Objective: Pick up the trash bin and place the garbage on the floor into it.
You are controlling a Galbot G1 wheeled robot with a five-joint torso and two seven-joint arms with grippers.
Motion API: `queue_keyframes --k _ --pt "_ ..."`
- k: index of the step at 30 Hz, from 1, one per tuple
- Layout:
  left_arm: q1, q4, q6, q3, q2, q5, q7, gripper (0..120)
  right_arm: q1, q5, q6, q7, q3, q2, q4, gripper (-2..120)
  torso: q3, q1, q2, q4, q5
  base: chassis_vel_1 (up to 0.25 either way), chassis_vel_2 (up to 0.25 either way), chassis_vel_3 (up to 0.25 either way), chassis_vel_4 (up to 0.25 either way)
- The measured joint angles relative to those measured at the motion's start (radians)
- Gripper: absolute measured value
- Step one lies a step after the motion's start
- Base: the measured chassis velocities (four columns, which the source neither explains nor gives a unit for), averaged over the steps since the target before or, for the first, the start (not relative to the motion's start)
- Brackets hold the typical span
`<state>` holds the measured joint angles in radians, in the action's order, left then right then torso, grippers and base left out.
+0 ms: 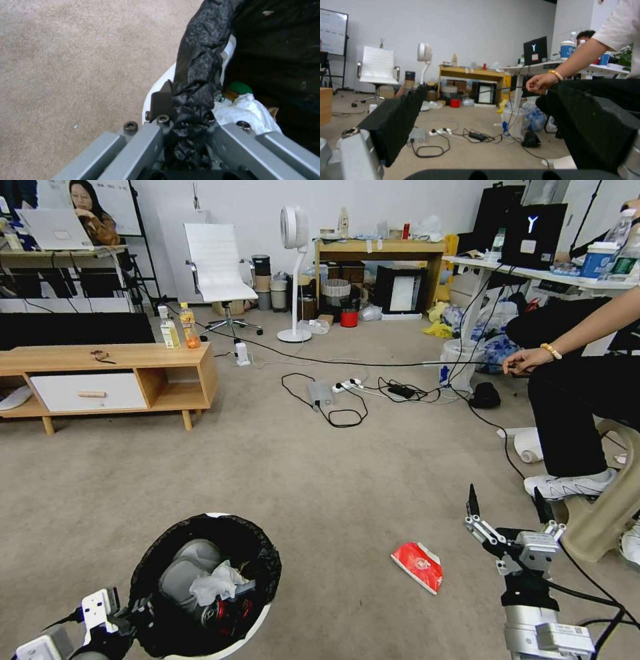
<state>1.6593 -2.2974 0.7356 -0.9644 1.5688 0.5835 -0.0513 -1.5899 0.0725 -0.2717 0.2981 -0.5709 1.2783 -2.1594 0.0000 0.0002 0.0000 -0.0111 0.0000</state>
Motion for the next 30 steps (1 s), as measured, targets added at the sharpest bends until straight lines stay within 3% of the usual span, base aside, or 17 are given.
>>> queue_keyframes --k 18,30 --pt "-0.007 0.009 0.000 -0.002 -0.002 0.002 0.001 1 0.011 0.004 -0.002 -0.010 0.001 -0.002 0.008 100 0.000 0.000 0.000 0.0000 -0.0001 -0.105 0.110 0.093 -0.108" --pt "-0.008 0.011 0.000 -0.003 -0.003 0.004 0.001 1 0.013 0.000 -0.013 -0.031 -0.008 -0.008 0.020 100 0.000 0.000 0.000 0.0000 0.0000 -0.011 0.001 0.006 -0.004"
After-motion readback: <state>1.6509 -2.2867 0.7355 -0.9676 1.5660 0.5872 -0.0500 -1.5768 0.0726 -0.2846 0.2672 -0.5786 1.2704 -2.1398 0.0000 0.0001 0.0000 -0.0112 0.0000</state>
